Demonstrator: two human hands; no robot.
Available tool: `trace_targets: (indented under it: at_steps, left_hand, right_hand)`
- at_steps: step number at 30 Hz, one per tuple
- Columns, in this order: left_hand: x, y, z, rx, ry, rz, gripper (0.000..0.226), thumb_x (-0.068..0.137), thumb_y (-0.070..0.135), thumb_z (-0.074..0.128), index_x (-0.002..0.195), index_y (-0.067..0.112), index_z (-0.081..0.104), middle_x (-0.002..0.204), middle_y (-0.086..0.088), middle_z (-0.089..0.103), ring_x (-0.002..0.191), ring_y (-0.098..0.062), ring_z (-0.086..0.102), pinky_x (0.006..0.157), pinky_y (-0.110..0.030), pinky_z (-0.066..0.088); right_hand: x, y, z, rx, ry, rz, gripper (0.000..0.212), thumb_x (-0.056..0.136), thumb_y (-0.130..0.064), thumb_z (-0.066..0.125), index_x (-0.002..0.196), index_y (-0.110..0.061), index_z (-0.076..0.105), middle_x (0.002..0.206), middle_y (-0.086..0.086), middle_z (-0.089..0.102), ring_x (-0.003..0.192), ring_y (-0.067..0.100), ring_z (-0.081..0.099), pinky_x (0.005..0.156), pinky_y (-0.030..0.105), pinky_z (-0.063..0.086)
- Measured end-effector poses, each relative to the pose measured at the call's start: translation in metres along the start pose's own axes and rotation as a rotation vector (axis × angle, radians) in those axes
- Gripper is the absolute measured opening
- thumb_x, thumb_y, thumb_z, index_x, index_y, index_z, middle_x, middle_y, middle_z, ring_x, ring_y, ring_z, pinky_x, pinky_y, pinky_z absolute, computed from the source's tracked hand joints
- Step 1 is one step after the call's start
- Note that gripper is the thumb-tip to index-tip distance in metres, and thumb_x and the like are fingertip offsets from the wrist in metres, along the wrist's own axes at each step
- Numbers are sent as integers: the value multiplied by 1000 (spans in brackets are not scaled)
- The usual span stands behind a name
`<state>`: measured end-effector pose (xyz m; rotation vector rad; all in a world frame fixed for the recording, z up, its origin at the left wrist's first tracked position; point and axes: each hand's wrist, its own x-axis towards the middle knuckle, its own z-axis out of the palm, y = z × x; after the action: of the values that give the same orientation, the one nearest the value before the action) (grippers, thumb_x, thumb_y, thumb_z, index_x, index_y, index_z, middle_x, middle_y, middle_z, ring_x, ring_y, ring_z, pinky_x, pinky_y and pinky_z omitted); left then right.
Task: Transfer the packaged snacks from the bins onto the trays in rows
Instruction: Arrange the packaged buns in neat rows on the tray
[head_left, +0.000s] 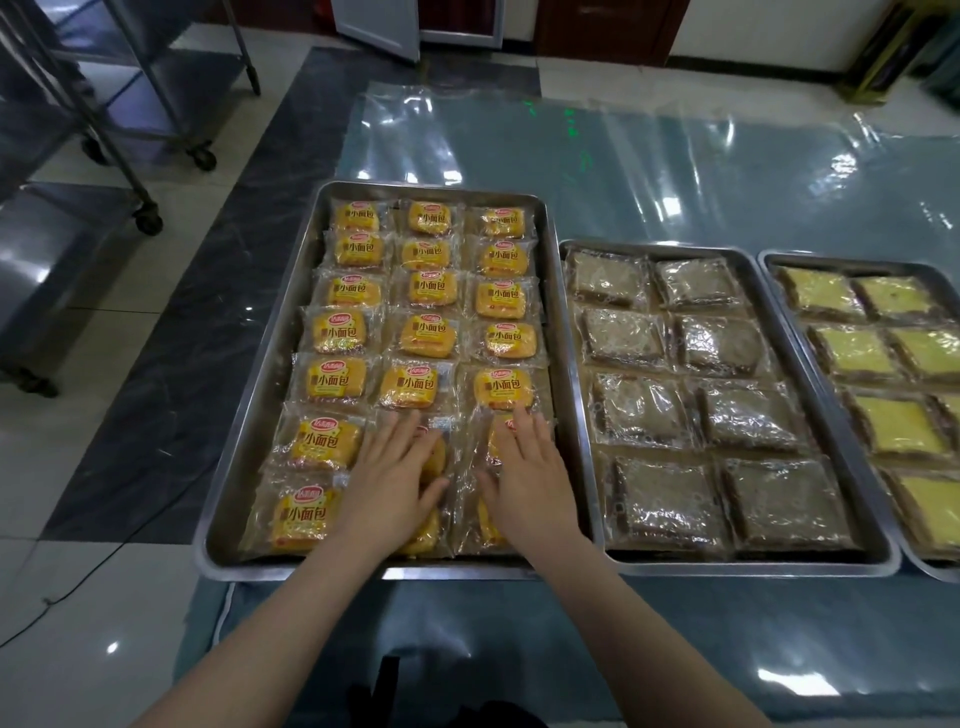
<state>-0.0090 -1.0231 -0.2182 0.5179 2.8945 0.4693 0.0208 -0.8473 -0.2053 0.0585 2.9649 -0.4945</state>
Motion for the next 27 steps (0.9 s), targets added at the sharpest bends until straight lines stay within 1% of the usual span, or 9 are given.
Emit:
trace_targets:
  at_steps: [2, 4, 5, 9, 14, 18, 20, 24, 27]
  left_hand:
    - [0, 0, 13, 92, -67, 2, 68, 92, 58, 30, 148, 34, -1, 154, 2, -15, 140, -20, -20, 112, -40, -12]
    - [-1, -1, 21, 131, -76, 0, 67, 93, 58, 23, 147, 34, -9, 154, 1, -21, 138, -20, -27, 110, -40, -16]
    - [-1, -2, 23, 135, -74, 0, 66, 94, 57, 21, 147, 34, -11, 154, 1, -22, 137, -20, -28, 110, -39, -17]
    - [-1, -4, 23, 151, -84, 3, 65, 94, 57, 19, 145, 36, -15, 153, 1, -25, 136, -21, -30, 109, -40, -18]
    - [-1, -2, 23, 134, -118, -12, 64, 93, 58, 20, 142, 40, -19, 152, 2, -27, 136, -24, -30, 110, -44, -15]
    - [-1, -1, 19, 137, -131, -11, 64, 94, 56, 21, 141, 40, -20, 152, 1, -27, 136, -26, -30, 108, -44, -15]
    - [-1, 1, 18, 152, -132, -6, 65, 94, 57, 21, 141, 40, -21, 151, 1, -27, 135, -27, -32, 107, -44, -17]
    - [0, 3, 15, 175, -98, 18, 65, 93, 59, 17, 143, 38, -19, 151, 2, -28, 133, -25, -36, 107, -43, -21]
    - [13, 0, 10, 157, -67, 13, 66, 92, 58, 16, 143, 34, -18, 152, 2, -26, 135, -22, -33, 109, -41, -19]
  right_hand:
    - [10, 1, 9, -63, -90, 14, 75, 97, -50, 35, 152, -15, -2, 158, 10, -16, 144, 31, -17, 117, 44, -4]
    - [12, 5, 16, -121, -126, -2, 80, 96, -55, 34, 151, -16, -10, 156, 11, -21, 142, 33, -22, 116, 45, -7]
    - [11, 8, 18, -139, -124, -25, 79, 96, -55, 34, 151, -19, -10, 157, 10, -20, 142, 32, -23, 115, 45, -8]
    - [9, 15, 18, -150, -96, -83, 69, 96, -54, 35, 151, -33, 1, 159, 3, -11, 144, 27, -18, 115, 42, -6]
    - [9, 16, 18, -139, -121, -71, 65, 95, -55, 37, 148, -44, 2, 160, 0, -12, 144, 27, -18, 115, 47, -2]
    - [10, 16, 15, -133, -132, -71, 63, 94, -54, 40, 147, -46, 8, 160, 1, -9, 144, 28, -17, 115, 49, 1]
    - [9, 16, 15, -130, -128, -69, 63, 94, -53, 42, 147, -47, 10, 160, 1, -9, 144, 29, -18, 114, 50, 0]
    - [15, 16, 10, -52, -108, -53, 66, 92, -57, 39, 148, -45, 5, 159, -3, -13, 142, 25, -22, 113, 51, -6]
    - [34, 15, 3, -7, -59, -46, 63, 96, -54, 31, 149, -42, -1, 158, -5, -12, 142, 21, -22, 114, 48, -7]
